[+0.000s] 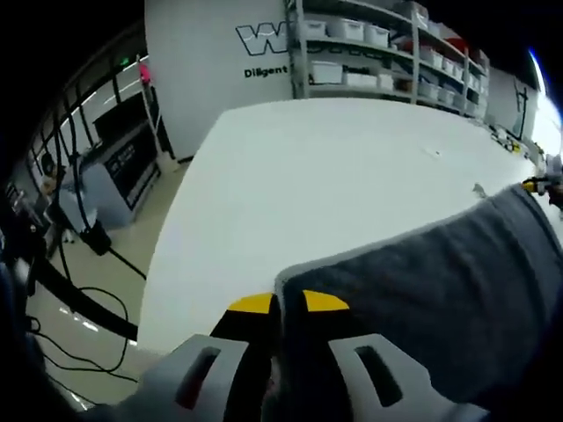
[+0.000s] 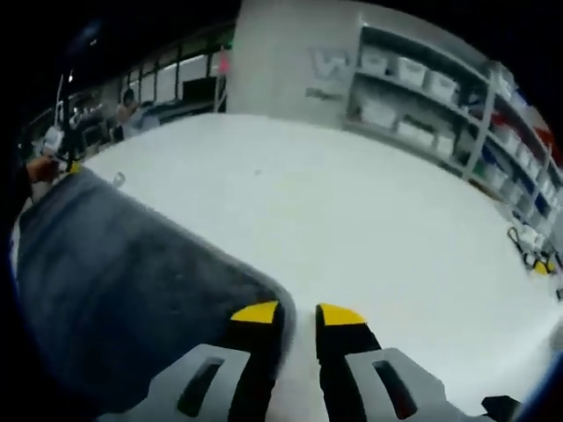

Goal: Open the folded towel by lifting each exposed corner and separating the folded layers until the towel lies flat within the target outline without major curled edges

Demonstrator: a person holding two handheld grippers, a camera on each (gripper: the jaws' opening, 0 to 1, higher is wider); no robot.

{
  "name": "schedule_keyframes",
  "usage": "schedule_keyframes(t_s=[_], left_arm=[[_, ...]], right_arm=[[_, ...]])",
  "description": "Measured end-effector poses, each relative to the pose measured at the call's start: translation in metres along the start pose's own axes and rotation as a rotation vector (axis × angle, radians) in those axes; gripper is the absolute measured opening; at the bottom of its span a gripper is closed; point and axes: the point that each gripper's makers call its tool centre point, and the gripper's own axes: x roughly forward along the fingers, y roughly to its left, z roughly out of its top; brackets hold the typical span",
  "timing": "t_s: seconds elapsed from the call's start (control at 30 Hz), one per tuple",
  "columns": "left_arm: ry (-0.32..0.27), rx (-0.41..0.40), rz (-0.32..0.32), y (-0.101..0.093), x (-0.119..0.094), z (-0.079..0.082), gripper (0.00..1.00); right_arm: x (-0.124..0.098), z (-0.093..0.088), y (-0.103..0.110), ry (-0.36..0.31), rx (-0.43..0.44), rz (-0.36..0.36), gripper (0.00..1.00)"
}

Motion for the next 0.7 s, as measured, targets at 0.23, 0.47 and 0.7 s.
schedule_keyframes(t_s=[0.23, 0.47, 0.7], left_arm=[[0.004, 0.013, 0.001, 0.001, 0.001, -0.001, 0.02], [0.015, 0.03, -0.011, -0.003, 0.002, 0.0, 0.01], [-0.008, 0.015, -0.021, -0.005, 0.011, 0.008, 0.01]], right_arm=[[0.004, 0.002, -0.009, -0.017, 0.005, -0.012, 0.0], [0.009, 0.003, -0.024, -0.016, 0.007, -0.035, 0.0], [0.02, 0.009, -0.044, -0.01, -0.026, -0.082, 0.0]])
